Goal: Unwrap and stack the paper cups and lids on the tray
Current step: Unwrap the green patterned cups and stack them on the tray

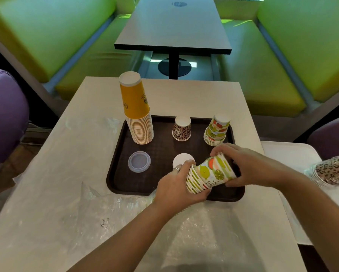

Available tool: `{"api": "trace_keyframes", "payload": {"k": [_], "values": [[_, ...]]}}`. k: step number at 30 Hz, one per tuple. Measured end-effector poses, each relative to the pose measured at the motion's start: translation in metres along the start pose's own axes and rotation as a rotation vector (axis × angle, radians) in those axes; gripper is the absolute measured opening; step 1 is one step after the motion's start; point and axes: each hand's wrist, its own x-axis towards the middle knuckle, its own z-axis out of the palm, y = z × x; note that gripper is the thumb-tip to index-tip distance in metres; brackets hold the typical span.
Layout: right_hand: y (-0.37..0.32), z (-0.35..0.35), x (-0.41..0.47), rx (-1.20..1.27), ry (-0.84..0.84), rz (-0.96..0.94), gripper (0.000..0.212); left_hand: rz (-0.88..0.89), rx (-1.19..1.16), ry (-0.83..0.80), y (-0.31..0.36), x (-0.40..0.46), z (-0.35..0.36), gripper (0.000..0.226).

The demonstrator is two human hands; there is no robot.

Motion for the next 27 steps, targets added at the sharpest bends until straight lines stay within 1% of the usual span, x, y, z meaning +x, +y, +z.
{"api": "trace_keyframes", "payload": {"k": [2,3,4,5,7,8,10,11,13,14,15,17,21,23,25,27], "values": [[-0.004,-0.007,0.007,-0.379,0.004,-0.003,0.078,-0.016,-0.014,-0.006,0.000,0.001,0.000,0.072],[-0.004,-0.011,0.011,-0.489,0.034,-0.005,0.079,-0.024,-0.023,-0.009,-0.001,0.001,-0.001,0.073],[-0.003,-0.016,0.014,-0.524,0.086,-0.027,0.079,-0.031,-0.032,-0.009,-0.001,0.002,-0.001,0.074],[-0.001,-0.020,0.019,-0.481,0.157,-0.055,0.078,-0.037,-0.039,-0.007,-0.001,0.002,-0.002,0.075],[0.005,-0.030,0.030,-0.253,0.339,-0.107,0.076,-0.050,-0.045,-0.005,-0.002,0.003,-0.004,0.074],[0.011,-0.032,0.038,-0.141,0.459,-0.118,0.074,-0.057,-0.049,-0.007,-0.001,0.002,-0.005,0.074],[0.025,-0.031,0.057,0.082,0.679,-0.075,0.074,-0.075,-0.062,-0.013,-0.003,0.003,-0.004,0.073],[0.032,-0.029,0.067,0.234,0.747,-0.035,0.075,-0.084,-0.069,-0.016,-0.003,0.003,-0.004,0.074],[0.045,-0.021,0.085,0.583,0.801,0.042,0.074,-0.104,-0.081,-0.022,-0.004,0.004,-0.004,0.074],[0.052,-0.016,0.092,0.714,0.811,0.064,0.072,-0.113,-0.087,-0.023,-0.005,0.004,-0.004,0.074],[0.059,-0.010,0.097,0.790,0.820,0.084,0.071,-0.119,-0.090,-0.024,-0.005,0.005,-0.005,0.074],[0.068,-0.002,0.104,0.827,0.822,0.136,0.070,-0.127,-0.090,-0.023,-0.007,0.006,-0.005,0.074],[0.081,0.007,0.114,0.774,0.822,0.175,0.075,-0.145,-0.108,-0.024,-0.010,0.009,-0.004,0.075],[0.086,0.008,0.119,0.716,0.862,0.183,0.074,-0.145,-0.115,-0.022,-0.011,0.010,-0.003,0.076],[0.090,0.009,0.123,0.715,0.896,0.208,0.072,-0.145,-0.125,-0.026,-0.012,0.010,-0.003,0.074],[0.094,0.010,0.126,0.719,0.885,0.249,0.070,-0.145,-0.134,-0.033,-0.013,0.010,-0.003,0.074]]}}
